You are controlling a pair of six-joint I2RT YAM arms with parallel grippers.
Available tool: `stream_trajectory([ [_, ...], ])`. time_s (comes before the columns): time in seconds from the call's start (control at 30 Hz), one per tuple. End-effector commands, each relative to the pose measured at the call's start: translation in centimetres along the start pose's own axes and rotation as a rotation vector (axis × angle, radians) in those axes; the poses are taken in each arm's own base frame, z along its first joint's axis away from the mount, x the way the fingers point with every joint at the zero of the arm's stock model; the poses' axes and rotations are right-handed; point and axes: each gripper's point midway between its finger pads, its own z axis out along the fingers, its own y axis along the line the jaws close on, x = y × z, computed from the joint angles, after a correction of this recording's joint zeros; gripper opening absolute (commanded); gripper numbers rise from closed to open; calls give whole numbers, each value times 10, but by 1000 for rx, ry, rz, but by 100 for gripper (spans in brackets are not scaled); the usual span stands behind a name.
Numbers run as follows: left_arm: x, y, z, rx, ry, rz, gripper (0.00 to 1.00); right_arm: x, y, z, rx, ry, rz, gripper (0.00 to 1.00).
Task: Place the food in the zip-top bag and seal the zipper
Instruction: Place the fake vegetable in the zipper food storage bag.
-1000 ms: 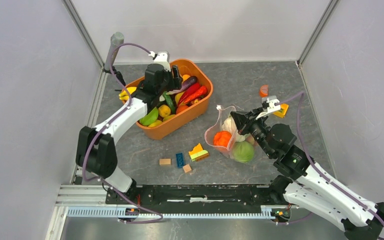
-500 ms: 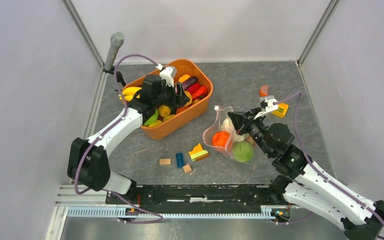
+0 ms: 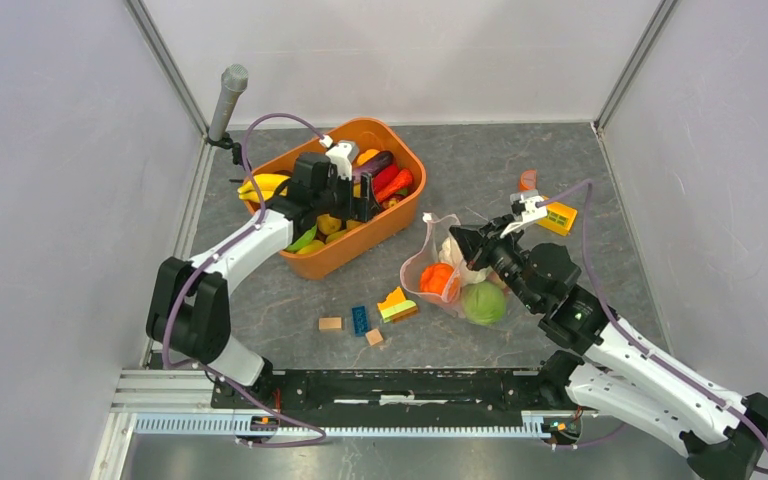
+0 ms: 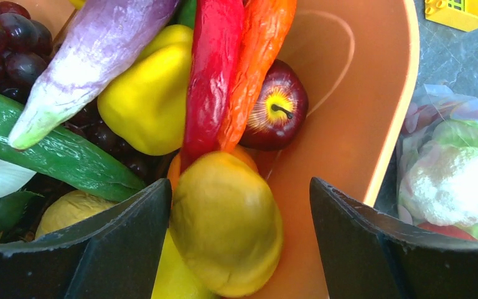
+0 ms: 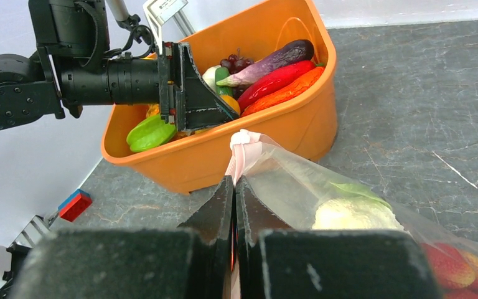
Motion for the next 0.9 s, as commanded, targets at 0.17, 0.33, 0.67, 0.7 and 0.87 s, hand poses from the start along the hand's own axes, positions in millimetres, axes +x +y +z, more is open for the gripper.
stream_trajectory([
  [0.17, 2, -3, 2, 8, 27, 40, 63, -27, 16, 4, -40, -58, 20, 4],
  [0.33, -1, -8, -10, 3, 1, 26, 47, -26, 16, 4, -40, -57, 20, 3],
  [0.67, -55, -30, -69, 7, -205, 28, 26, -28, 18, 5, -52, -59, 14, 3],
  [0.7, -59, -36, -76, 33, -219, 32, 26, -27, 19, 5, -56, -59, 16, 4],
  [0.87, -61, -76, -103, 221, -242, 32, 25, -24, 17, 2, -58, -66, 28, 3],
])
